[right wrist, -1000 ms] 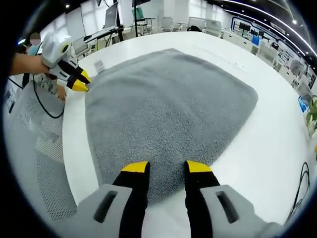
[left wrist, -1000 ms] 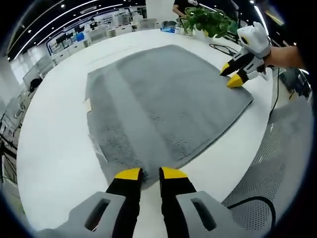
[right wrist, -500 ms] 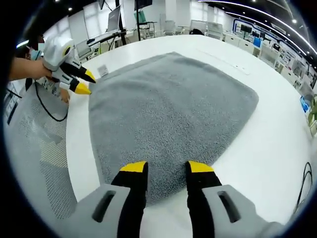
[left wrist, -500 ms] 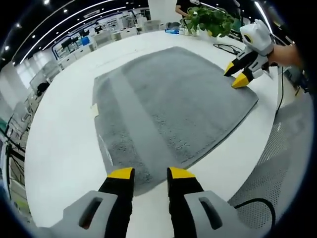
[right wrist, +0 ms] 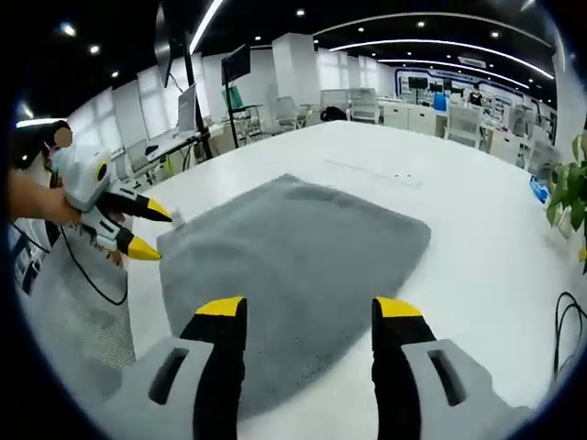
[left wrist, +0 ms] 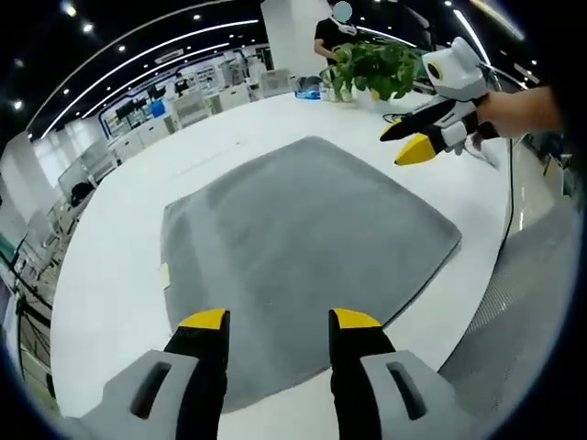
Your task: Fold the towel on the table until its edges align and the towel forms a compact rectangular stack.
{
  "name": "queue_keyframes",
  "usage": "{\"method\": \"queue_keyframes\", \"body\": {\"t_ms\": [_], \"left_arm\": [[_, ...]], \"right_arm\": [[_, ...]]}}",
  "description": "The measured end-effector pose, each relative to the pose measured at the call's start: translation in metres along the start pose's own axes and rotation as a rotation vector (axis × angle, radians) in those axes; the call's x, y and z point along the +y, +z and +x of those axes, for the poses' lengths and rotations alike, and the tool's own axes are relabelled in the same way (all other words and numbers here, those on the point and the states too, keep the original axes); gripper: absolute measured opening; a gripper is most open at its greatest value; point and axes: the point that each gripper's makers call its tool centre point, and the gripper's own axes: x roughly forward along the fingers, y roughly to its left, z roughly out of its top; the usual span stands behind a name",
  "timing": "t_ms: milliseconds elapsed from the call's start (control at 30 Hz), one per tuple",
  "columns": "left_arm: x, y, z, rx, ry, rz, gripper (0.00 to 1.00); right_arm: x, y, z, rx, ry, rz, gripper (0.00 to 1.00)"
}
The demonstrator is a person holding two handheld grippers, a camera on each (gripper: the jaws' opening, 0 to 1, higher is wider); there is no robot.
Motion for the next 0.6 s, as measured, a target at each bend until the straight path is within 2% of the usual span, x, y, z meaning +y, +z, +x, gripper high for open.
{"method": "queue_keyframes", "body": {"t_ms": [100, 233, 433, 600], "left_arm": [[-0.011, 0.014, 0.005, -0.026, -0.026, 0.01, 0.46], [-0.027, 0.029, 0.008, -0.041, -0.046, 0.094, 0.46], [-0.048, 0.043, 0.011, -0.068, -0.075, 0.122, 0.46], [-0.076, 0.06, 0.009, -0.099, -0.124, 0.133, 0.46]], "right_arm": [[-0.013, 0.009, 0.0, -0.017, -0.018, 0.016, 0.58], [-0.025, 0.019, -0.004, -0.04, -0.036, 0.017, 0.58], [-0.037, 0.025, -0.007, -0.033, -0.035, -0.021, 0.59], [-0.045, 0.032, -0.011, -0.048, -0.047, -0.017, 0.58]]}}
